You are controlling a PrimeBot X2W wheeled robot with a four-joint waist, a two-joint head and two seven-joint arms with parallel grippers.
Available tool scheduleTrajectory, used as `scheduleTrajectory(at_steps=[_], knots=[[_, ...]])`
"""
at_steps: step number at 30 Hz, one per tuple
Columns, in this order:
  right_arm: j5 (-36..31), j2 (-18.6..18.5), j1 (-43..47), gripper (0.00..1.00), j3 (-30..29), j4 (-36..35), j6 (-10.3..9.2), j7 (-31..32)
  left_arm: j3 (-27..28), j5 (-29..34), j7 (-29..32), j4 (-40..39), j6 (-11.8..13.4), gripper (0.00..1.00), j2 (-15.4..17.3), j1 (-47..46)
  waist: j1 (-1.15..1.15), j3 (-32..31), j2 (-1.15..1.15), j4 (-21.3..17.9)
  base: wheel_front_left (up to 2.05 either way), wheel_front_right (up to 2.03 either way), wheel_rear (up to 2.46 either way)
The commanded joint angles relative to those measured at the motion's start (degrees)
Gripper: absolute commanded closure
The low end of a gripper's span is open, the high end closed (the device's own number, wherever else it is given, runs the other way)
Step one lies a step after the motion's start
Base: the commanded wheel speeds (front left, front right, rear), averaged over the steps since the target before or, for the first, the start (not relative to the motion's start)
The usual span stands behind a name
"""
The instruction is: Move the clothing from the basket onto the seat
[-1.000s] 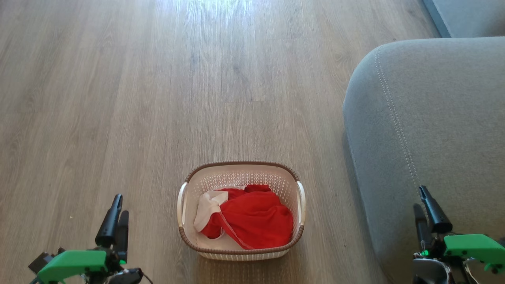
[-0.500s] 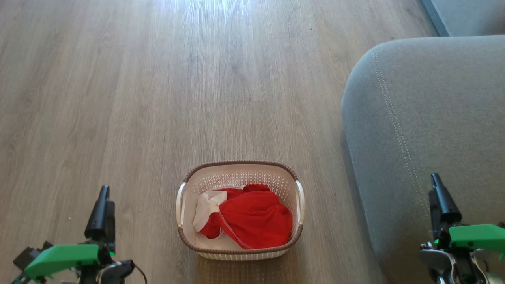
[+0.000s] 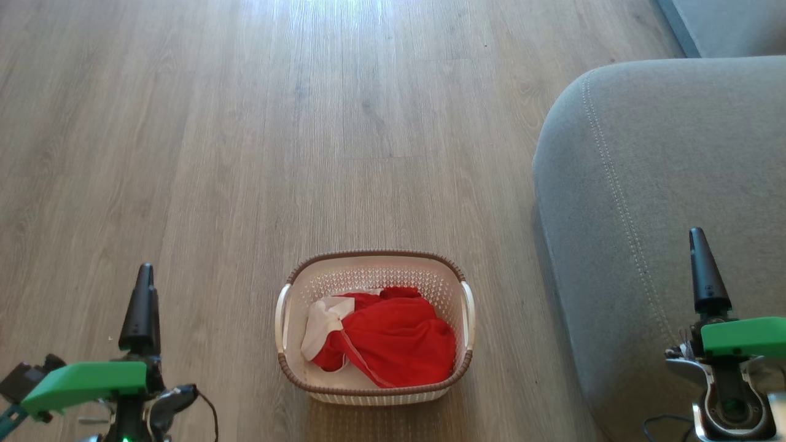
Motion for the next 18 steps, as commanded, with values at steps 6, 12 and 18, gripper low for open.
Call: scheduleTrajectory(at_steps=[6, 12, 18], knots=[[-7.06, 0.0, -3.36, 0.0, 0.93, -5.39, 0.02, -1.56, 3.34, 6.36, -1.39, -4.72, -0.23, 0.0, 0.51, -3.75, 0.0, 0.19, 0.0, 0.06, 0.0, 0.0, 0.0], [-13.85, 0.01, -3.91, 0.0, 1.82, -8.25, 0.02, -2.58, 3.57, 12.32, -2.4, -7.56, 0.65, 0.0, 0.54, -4.41, 0.0, 0.57, 0.0, 0.11, 0.0, 0.0, 0.0], [-19.84, 0.01, -4.39, 0.0, 2.92, -10.69, 0.02, -3.59, 2.67, 18.02, -3.4, -11.43, 2.94, 0.0, 0.57, -4.76, 0.0, 0.82, 0.0, 0.05, 0.0, 0.0, 0.0]])
